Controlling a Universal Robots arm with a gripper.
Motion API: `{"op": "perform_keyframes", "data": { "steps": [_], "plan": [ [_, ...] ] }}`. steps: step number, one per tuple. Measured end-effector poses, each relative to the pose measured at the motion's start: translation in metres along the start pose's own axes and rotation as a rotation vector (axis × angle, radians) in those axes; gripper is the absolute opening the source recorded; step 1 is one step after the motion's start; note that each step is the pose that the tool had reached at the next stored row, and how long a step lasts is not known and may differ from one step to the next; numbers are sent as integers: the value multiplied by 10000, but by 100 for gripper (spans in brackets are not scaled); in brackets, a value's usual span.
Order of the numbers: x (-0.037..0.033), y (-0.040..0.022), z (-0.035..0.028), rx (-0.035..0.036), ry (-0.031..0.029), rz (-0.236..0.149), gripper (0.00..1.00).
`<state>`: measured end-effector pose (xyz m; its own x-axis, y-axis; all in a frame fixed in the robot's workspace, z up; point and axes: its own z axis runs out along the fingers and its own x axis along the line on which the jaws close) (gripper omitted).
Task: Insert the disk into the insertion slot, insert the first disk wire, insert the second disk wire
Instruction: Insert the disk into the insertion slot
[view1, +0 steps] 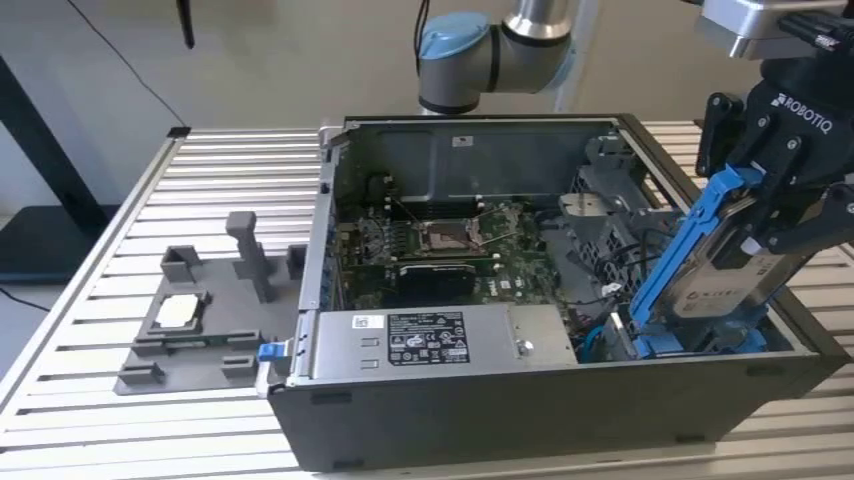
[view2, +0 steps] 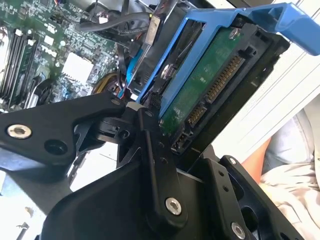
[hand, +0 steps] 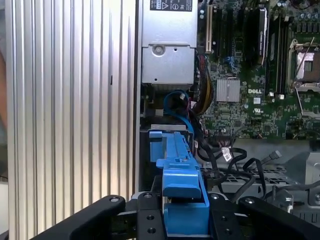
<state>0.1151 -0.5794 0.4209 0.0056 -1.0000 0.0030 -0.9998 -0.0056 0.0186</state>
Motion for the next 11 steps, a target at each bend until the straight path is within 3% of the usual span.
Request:
{"op": "perform_keyframes", "data": {
  "steps": [3,8,11],
  "plan": [
    [-3,0,39,27,-40,-5,33],
    [-14,-1,91,34,-316,-11,33],
    [-15,-1,131,39,-402,-12,33]
  ]
}}
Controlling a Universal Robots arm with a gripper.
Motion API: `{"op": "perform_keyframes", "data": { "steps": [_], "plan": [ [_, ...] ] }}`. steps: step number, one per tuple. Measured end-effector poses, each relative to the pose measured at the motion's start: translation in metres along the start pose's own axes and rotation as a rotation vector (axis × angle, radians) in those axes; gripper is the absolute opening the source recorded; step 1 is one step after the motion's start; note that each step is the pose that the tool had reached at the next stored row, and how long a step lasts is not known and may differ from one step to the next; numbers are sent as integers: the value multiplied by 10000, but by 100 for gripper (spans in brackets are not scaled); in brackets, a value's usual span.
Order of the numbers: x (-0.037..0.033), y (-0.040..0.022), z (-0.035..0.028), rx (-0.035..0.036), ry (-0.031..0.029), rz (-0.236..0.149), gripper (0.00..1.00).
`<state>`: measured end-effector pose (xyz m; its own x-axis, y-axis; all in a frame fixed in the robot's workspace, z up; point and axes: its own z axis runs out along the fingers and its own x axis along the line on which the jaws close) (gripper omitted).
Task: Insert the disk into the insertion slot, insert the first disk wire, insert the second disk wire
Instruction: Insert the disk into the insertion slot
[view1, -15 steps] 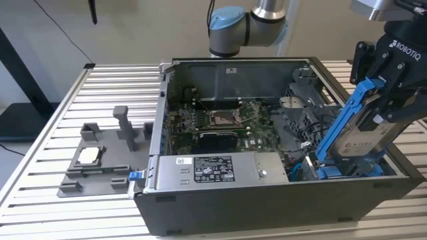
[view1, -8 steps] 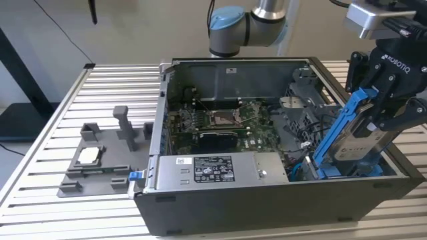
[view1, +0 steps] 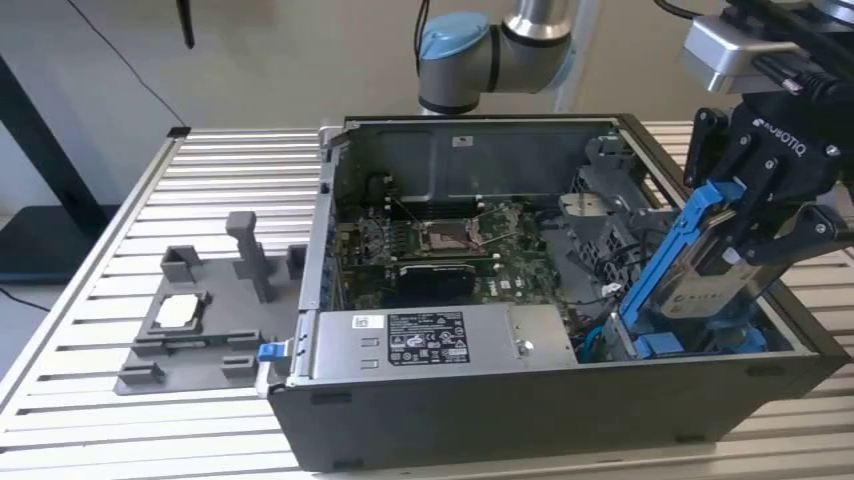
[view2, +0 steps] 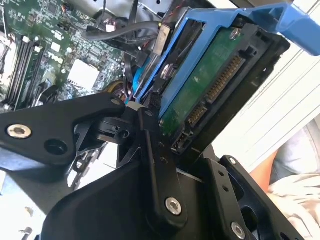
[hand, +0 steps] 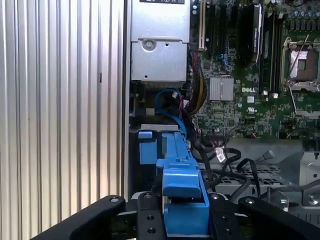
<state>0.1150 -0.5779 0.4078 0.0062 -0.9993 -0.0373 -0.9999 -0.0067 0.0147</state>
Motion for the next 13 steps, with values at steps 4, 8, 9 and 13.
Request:
{"op": "perform_keyframes", "data": {
  "steps": [4,8,9,13],
  "plan": [
    [2,-2,59,-2,-7,-7,33],
    [4,-2,118,-19,-5,-12,33],
    [5,-2,137,-19,-5,-15,33],
    [8,7,211,-19,-6,-34,33]
  ]
}}
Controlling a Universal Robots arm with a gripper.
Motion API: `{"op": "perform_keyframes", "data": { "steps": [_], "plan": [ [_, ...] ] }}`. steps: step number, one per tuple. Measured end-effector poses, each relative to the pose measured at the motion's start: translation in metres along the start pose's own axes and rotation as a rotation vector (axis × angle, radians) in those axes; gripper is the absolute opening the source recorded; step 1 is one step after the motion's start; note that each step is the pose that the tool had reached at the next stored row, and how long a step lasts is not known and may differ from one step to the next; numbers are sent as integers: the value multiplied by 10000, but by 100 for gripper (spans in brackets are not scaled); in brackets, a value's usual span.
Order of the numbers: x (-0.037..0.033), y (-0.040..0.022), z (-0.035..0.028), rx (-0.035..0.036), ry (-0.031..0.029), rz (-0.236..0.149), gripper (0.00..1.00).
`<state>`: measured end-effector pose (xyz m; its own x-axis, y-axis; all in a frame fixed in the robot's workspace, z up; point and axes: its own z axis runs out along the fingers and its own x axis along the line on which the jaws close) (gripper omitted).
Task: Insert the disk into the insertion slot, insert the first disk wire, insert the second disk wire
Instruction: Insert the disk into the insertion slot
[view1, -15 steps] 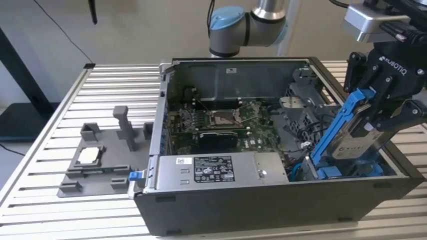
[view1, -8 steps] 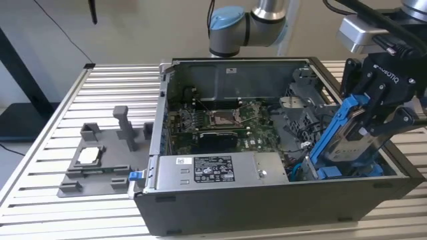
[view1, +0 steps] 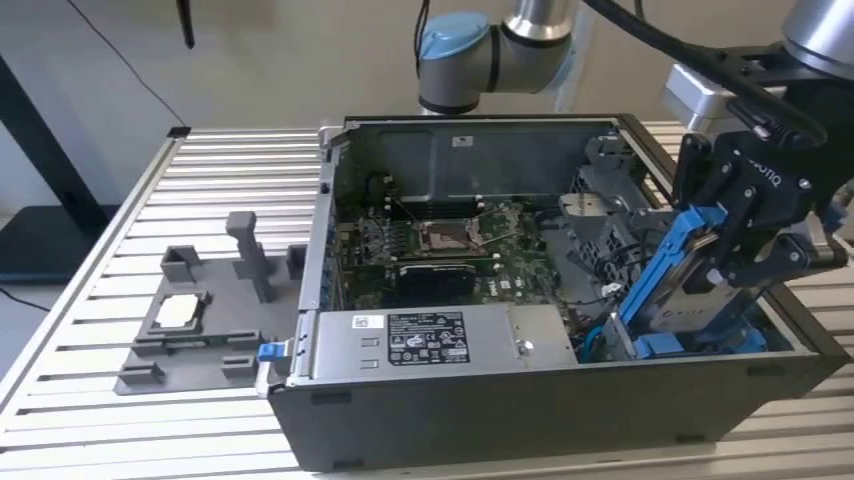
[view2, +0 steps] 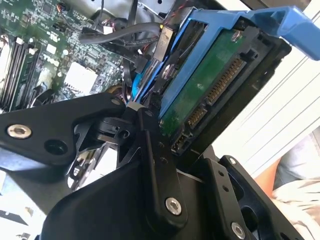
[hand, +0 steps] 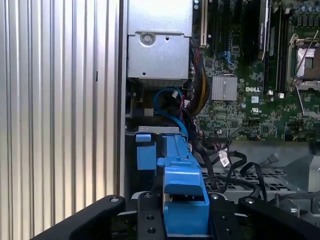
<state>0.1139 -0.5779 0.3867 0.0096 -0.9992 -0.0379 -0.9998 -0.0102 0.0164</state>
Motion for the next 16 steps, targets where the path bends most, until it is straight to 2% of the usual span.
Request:
{"op": "perform_keyframes", "data": {
  "steps": [3,6,7,16],
  "plan": [
    [1,28,53,21,2,-64,33],
    [3,58,91,167,-6,-130,33],
    [4,63,105,192,-8,-164,33],
    [3,62,106,192,-8,-183,35]
  ]
}}
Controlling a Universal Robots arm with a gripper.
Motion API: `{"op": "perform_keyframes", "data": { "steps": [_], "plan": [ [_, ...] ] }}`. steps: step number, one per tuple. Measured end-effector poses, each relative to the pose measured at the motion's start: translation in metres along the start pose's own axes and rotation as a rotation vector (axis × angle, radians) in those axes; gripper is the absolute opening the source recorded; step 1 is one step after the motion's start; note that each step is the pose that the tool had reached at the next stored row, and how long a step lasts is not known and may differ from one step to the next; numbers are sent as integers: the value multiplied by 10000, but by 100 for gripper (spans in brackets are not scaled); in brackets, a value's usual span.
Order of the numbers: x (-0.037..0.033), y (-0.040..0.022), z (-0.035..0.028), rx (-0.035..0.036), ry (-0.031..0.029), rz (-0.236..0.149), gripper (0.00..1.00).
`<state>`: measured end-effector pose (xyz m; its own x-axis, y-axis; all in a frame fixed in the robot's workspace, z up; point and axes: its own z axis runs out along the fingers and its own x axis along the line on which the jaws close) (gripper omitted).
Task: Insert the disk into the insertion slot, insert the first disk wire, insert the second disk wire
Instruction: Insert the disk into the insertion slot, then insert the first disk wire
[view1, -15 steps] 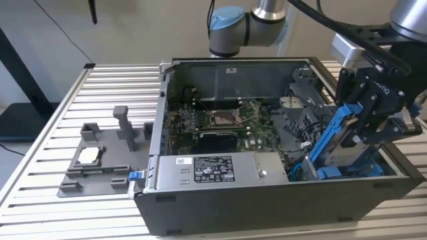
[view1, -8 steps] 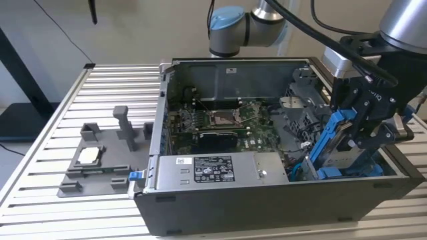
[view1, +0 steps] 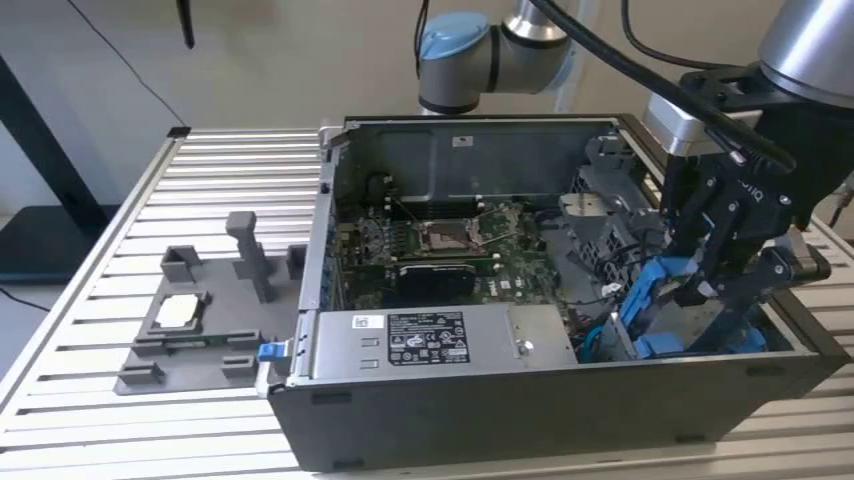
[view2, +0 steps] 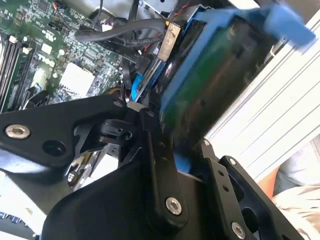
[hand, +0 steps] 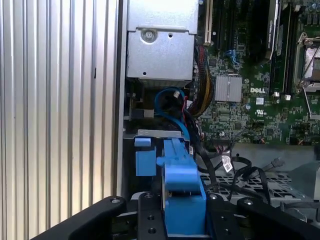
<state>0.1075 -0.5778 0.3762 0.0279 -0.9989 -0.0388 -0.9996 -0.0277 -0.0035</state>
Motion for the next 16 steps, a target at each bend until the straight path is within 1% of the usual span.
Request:
{"op": "perform_keyframes", "data": {
  "steps": [1,4,7,9,10,12,13,14,15,16],
  "plan": [
    [-1,0,-1,0,2,0,41],
    [-2,0,-1,0,1,10,41],
    [-3,0,-17,2,1,21,41],
    [-6,0,-23,20,1,21,41],
    [-9,1,-25,49,3,21,41],
    [-12,1,-25,156,5,16,41],
    [-15,0,-25,228,7,12,41],
    [-20,0,-26,315,10,9,41],
    [-28,0,-26,439,13,4,41],
    [-36,0,-27,547,16,0,41]
  ]
}}
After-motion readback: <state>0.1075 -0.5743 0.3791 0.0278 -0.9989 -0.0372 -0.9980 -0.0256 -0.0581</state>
